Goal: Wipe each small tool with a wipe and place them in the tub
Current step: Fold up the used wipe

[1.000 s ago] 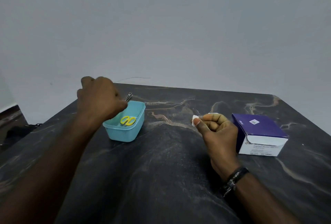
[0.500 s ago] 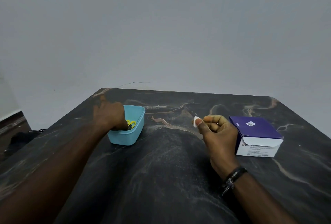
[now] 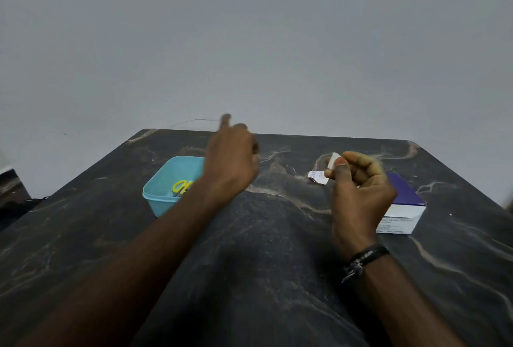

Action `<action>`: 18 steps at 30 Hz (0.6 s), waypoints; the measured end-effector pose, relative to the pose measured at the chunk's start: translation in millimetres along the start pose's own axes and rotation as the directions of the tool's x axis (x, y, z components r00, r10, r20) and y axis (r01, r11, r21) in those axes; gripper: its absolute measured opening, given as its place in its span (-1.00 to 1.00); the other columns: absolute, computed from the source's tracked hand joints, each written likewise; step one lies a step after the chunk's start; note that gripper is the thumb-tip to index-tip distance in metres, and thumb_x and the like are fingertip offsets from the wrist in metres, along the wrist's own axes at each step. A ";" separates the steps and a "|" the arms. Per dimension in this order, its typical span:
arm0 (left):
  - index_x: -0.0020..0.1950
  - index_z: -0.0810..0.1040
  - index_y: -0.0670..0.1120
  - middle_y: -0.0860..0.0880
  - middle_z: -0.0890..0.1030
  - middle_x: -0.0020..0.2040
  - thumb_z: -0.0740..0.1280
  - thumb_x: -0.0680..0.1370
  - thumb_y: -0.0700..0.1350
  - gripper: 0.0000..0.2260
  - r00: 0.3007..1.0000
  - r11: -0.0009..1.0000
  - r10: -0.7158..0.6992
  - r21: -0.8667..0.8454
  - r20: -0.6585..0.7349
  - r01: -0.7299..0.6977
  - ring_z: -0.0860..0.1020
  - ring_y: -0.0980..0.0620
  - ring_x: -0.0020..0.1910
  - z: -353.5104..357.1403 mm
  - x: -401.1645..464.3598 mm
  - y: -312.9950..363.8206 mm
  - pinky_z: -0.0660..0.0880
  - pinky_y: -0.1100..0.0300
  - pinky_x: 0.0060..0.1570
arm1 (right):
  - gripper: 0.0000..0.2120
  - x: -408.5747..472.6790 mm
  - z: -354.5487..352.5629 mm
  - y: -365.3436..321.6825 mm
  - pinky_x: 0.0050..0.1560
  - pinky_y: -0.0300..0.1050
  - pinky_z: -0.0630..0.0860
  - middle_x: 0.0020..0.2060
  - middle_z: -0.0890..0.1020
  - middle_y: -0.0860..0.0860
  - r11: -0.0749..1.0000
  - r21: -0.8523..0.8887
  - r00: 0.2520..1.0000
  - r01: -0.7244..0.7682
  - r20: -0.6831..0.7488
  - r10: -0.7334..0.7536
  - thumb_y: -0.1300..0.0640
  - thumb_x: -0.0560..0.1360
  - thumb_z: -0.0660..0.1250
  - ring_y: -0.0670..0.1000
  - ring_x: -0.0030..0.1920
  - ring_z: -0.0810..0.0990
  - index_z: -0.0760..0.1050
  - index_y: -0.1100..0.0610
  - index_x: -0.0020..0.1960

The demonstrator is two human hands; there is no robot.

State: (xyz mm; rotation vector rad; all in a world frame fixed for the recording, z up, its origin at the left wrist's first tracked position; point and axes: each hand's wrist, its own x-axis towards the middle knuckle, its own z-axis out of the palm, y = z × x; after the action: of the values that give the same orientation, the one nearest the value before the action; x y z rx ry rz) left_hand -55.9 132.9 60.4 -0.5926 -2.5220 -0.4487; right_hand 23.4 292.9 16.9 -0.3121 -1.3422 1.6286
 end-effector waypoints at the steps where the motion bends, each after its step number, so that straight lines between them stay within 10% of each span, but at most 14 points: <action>1: -0.07 0.71 -0.09 -0.12 0.66 0.00 0.35 0.48 -0.21 -0.86 1.000 0.995 0.008 -0.097 0.000 -0.008 0.50 -0.13 0.14 13.4 2.6 11.0 0.49 -0.02 0.19 | -0.89 0.6 -0.2 0.2 -0.26 -0.24 0.57 -0.23 0.69 0.06 1.000 -0.018 1.000 0.017 -0.004 -0.017 0.30 0.51 0.37 -0.12 -0.30 0.68 0.58 0.11 -0.04; 9: -0.29 0.63 -0.14 -0.10 0.61 -0.34 0.40 0.39 -0.14 -0.91 0.960 0.916 -0.172 -0.324 0.219 0.238 0.59 -0.07 -0.29 97.6 30.8 63.1 0.55 0.08 -0.30 | -0.88 0.9 2.6 7.5 -0.12 -0.01 0.64 -0.15 0.71 0.11 0.995 -0.073 0.998 0.065 0.010 -0.064 0.31 0.51 0.35 0.03 -0.17 0.71 0.61 0.19 0.01; 18: -0.34 0.36 -0.07 -0.09 0.56 -0.17 0.31 0.53 0.03 -0.70 0.879 0.858 -0.295 -0.300 0.375 0.417 0.60 -0.10 -0.07 125.8 55.7 87.9 0.38 0.14 -0.22 | -0.83 7.6 1.0 7.4 -0.18 -0.20 0.57 -0.19 0.71 0.07 1.000 0.005 1.000 0.017 -0.020 -0.017 0.19 0.42 0.52 -0.01 -0.20 0.68 0.61 0.14 -0.02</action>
State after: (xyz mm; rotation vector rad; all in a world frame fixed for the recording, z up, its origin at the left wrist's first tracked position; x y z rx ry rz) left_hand -106.3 278.0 5.0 -0.3345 -2.8916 -1.0701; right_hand 15.1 298.7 13.7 -0.3127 -1.3223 1.6100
